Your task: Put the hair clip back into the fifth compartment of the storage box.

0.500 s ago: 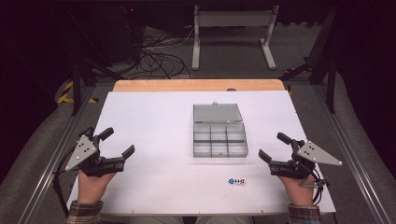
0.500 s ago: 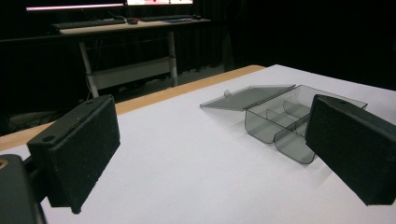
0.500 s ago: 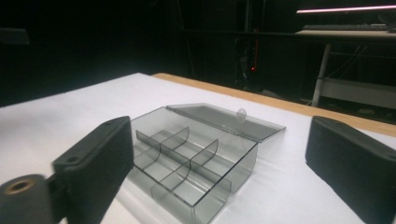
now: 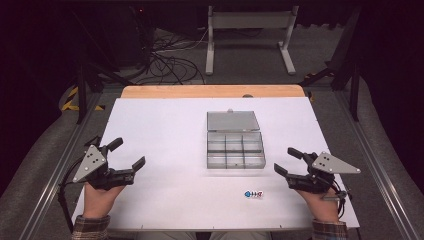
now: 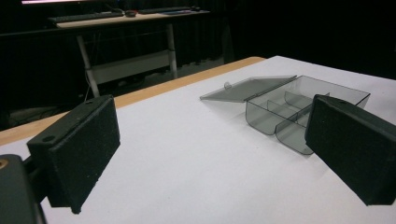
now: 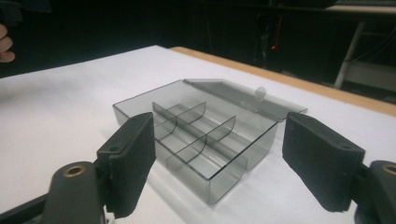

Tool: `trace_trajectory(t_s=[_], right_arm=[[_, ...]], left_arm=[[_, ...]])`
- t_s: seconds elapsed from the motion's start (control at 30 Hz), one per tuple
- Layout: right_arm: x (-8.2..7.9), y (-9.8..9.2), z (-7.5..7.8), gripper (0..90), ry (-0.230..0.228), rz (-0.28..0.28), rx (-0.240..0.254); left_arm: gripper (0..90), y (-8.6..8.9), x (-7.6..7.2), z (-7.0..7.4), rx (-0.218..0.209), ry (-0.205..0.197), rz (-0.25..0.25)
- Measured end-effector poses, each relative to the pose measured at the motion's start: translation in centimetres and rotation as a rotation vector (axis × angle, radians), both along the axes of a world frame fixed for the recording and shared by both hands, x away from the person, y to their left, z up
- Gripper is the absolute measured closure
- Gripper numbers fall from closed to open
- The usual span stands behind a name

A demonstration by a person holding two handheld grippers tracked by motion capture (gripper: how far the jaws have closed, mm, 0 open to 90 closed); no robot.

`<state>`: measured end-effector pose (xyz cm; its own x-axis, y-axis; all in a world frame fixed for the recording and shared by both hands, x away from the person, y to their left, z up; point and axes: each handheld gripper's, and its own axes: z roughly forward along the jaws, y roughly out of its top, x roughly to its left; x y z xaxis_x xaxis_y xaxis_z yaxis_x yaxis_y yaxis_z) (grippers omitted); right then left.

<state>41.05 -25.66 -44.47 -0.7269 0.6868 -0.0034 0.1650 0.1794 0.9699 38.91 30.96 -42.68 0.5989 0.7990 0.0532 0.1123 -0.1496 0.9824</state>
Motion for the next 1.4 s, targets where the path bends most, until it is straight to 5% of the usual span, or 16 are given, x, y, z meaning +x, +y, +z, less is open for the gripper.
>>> trace_trajectory(t_s=[0.93,1.4], right_arm=[[0.4,1.4,-1.1,41.7,0.107,0.18,-0.151],[0.6,3.2,-2.4,45.5,0.196,0.321,-0.256]], left_arm=[[3.9,0.2,0.0,-0.1,-0.003,0.013,-0.004],[4.0,0.2,0.1,-0.2,-0.004,0.015,-0.007]])
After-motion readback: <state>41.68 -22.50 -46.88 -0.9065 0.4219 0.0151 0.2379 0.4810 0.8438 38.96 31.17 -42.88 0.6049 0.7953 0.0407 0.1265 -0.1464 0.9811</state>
